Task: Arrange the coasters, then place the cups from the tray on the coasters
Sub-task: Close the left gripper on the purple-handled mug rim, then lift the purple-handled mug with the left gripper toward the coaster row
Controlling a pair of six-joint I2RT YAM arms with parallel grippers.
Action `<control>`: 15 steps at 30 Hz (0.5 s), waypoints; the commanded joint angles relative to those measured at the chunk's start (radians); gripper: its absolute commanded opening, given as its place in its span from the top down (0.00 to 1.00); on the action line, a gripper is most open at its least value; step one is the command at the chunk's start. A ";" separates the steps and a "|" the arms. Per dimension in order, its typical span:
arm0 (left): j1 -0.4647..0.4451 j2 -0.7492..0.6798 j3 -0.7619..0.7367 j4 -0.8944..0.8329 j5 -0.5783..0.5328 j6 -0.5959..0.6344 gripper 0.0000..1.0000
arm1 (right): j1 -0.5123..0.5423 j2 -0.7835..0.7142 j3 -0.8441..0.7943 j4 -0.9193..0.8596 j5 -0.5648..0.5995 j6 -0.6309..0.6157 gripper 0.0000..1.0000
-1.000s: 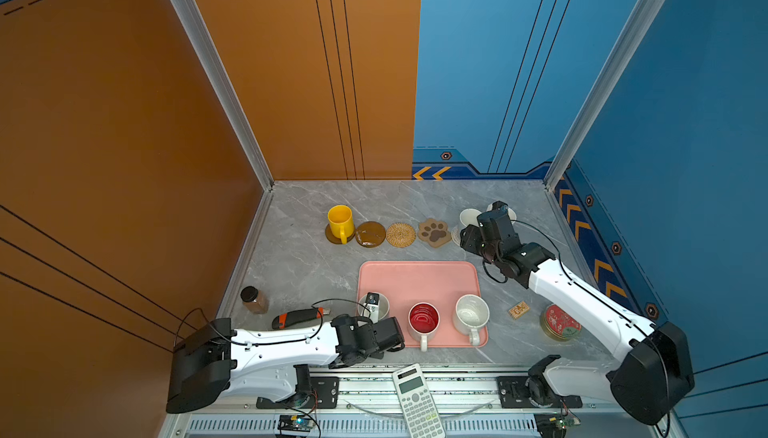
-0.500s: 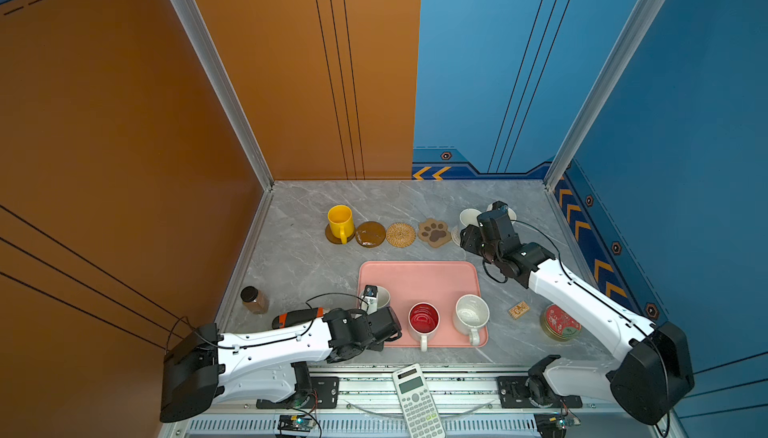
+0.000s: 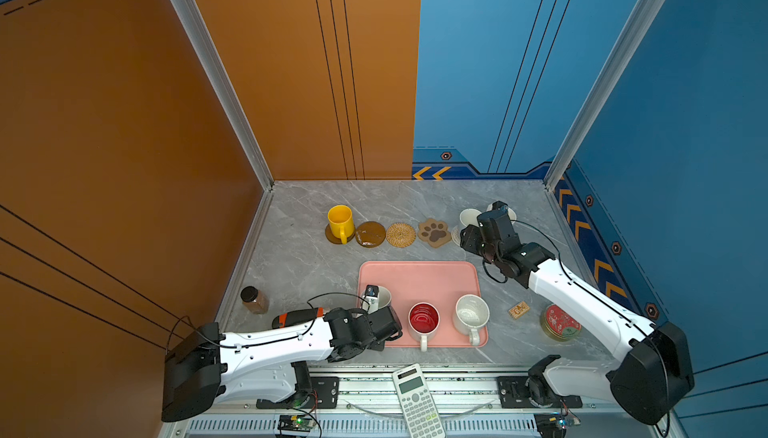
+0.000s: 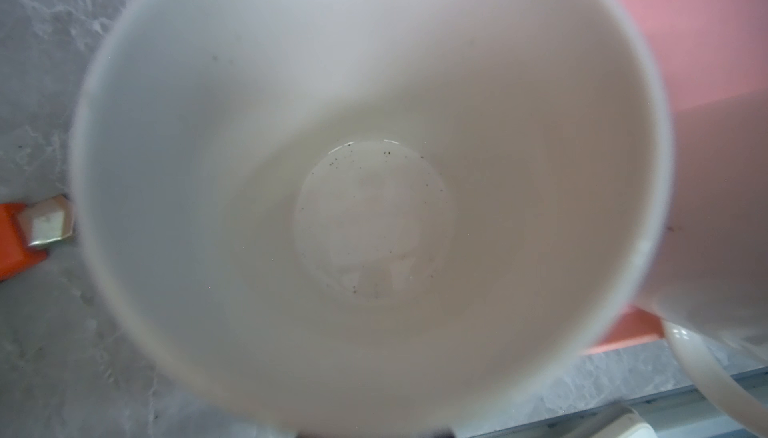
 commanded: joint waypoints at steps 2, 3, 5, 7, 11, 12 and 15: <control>-0.003 -0.001 -0.031 0.014 0.012 -0.042 1.00 | -0.006 0.014 0.022 0.009 -0.017 -0.002 0.41; -0.003 -0.001 -0.037 0.014 0.017 -0.048 1.00 | -0.006 0.015 0.024 0.009 -0.019 -0.002 0.41; -0.007 0.000 -0.052 0.020 0.022 -0.060 0.91 | -0.004 0.018 0.025 0.008 -0.021 -0.002 0.41; -0.009 0.002 -0.064 0.030 0.026 -0.068 0.83 | -0.003 0.020 0.027 0.009 -0.023 0.001 0.41; -0.011 0.004 -0.077 0.050 0.030 -0.075 0.75 | 0.002 0.028 0.034 0.009 -0.027 0.000 0.41; -0.011 0.007 -0.078 0.051 0.031 -0.076 0.74 | 0.002 0.028 0.034 0.009 -0.027 0.001 0.41; -0.012 0.009 -0.079 0.051 0.037 -0.075 0.72 | 0.005 0.029 0.035 0.009 -0.028 -0.001 0.41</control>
